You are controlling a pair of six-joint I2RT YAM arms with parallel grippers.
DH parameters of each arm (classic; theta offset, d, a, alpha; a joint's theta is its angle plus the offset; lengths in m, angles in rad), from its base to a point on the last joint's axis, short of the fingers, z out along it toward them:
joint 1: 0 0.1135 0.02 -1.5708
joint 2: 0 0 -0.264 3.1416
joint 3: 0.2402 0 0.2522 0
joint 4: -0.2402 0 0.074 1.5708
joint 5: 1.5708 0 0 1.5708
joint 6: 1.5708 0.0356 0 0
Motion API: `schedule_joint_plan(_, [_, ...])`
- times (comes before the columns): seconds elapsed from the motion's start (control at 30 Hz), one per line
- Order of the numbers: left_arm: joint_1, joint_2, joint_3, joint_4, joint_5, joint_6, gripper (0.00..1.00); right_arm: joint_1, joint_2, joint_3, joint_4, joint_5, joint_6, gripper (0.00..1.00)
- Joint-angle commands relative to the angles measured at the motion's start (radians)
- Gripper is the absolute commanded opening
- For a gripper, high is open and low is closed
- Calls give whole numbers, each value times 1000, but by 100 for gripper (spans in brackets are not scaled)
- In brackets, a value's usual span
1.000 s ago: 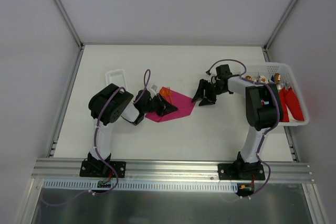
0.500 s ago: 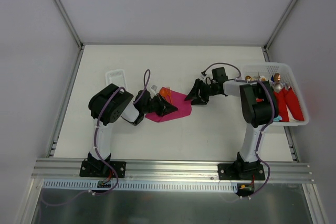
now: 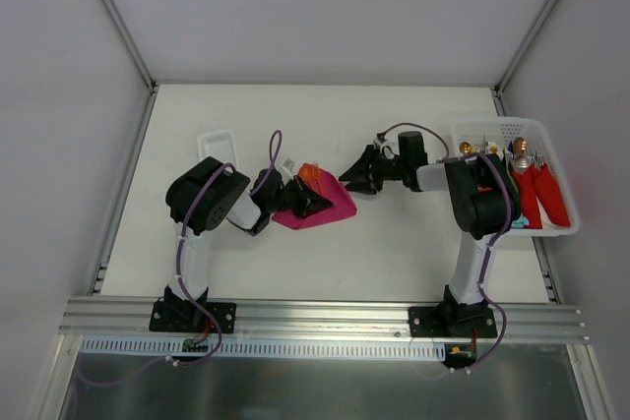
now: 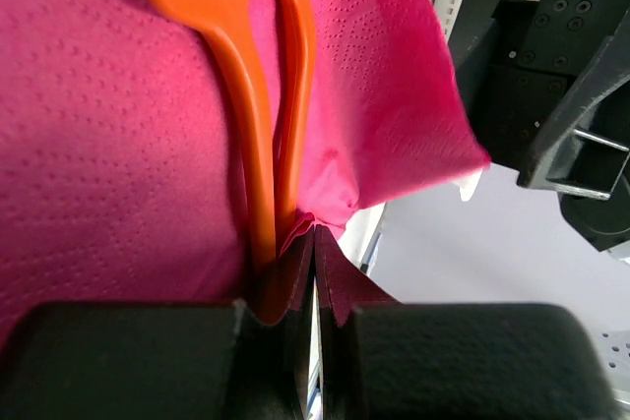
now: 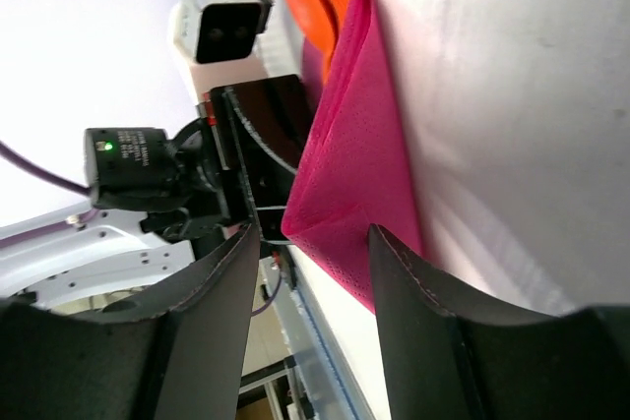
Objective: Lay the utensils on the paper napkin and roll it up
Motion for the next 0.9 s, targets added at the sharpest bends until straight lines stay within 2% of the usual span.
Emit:
schedule_joint_plan(0.0, [15, 29, -33, -11, -28, 21, 0, 9, -21, -31, 148, -50, 125, 51])
schedule_joint_plan(0.1, [16, 28, -36, -13, -28, 21, 0, 4, -32, -74, 147, -19, 130, 53])
schedule_joint_plan(0.17, [15, 29, -37, -11, -30, 21, 0, 4, -40, -81, 69, 10, 98, 56])
schedule_joint_plan(0.23, [18, 29, -39, -10, -28, 21, 0, 1, -59, -76, -56, 62, -8, 56])
schedule_joint_plan(0.33, [19, 26, -40, -10, -27, 21, 0, -7, -90, -82, -155, 127, -110, 58])
schedule_joint_plan(0.5, [18, 28, -36, -14, -27, 21, 0, -25, -107, -91, -189, 160, -174, 58])
schedule_joint_plan(0.77, [21, 26, -39, -11, -25, 22, 0, -22, -89, -36, -165, 128, -191, 49])
schedule_joint_plan(0.83, [19, 26, -37, -13, -24, 22, 0, -21, -89, -22, -161, 130, -192, 40])
schedule_joint_plan(0.87, [21, 23, -37, -14, -24, 22, 0, -21, -90, -16, -161, 130, -191, 30])
